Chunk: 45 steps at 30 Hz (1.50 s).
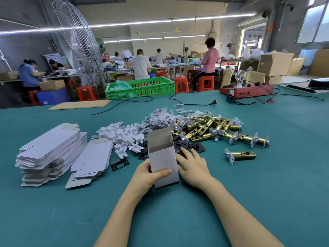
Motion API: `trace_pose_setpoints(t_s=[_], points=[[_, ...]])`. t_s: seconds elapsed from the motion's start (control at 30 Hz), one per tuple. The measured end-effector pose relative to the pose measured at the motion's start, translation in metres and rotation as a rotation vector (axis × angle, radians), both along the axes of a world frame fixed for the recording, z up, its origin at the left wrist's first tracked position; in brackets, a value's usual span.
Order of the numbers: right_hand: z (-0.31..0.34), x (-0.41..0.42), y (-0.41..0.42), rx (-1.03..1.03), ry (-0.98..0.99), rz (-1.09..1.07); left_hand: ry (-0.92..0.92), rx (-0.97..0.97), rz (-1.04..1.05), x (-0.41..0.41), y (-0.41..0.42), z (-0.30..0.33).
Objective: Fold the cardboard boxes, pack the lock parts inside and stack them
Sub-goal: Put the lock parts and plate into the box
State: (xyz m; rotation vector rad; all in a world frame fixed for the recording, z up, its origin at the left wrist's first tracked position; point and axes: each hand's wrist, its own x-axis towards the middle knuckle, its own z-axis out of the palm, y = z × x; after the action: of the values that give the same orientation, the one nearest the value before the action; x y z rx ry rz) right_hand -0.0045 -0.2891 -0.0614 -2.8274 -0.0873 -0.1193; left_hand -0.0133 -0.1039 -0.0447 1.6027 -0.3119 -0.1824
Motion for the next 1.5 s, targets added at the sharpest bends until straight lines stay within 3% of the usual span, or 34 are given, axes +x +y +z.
trace_pose_setpoints(t_s=[0.13,0.37,0.6,0.8,1.03,1.2,1.37,1.5], points=[[-0.002,-0.003,0.006,-0.146,-0.008,0.039,0.003,-0.004,0.009,-0.001,0.0,0.0],[0.002,-0.005,0.007,-0.069,0.024,0.145,-0.019,0.021,0.048,-0.001,0.0,-0.001],[0.004,-0.011,0.014,-0.189,-0.158,0.004,-0.06,-0.009,0.125,-0.001,0.0,-0.004],[0.005,-0.009,0.013,-0.062,-0.089,-0.022,-0.059,-0.087,0.11,0.0,-0.001,-0.001],[0.011,-0.011,0.007,0.11,-0.251,-0.06,-0.036,-0.122,0.123,0.002,0.001,0.0],[0.016,-0.01,-0.005,0.672,-0.278,-0.168,-0.022,-0.13,0.117,0.002,0.001,0.001],[0.019,-0.006,-0.016,0.951,-0.323,-0.368,0.003,-0.138,0.101,0.002,0.002,0.002],[0.029,-0.003,-0.025,1.65,-0.243,-0.529,0.008,-0.144,0.089,0.002,0.0,0.003]])
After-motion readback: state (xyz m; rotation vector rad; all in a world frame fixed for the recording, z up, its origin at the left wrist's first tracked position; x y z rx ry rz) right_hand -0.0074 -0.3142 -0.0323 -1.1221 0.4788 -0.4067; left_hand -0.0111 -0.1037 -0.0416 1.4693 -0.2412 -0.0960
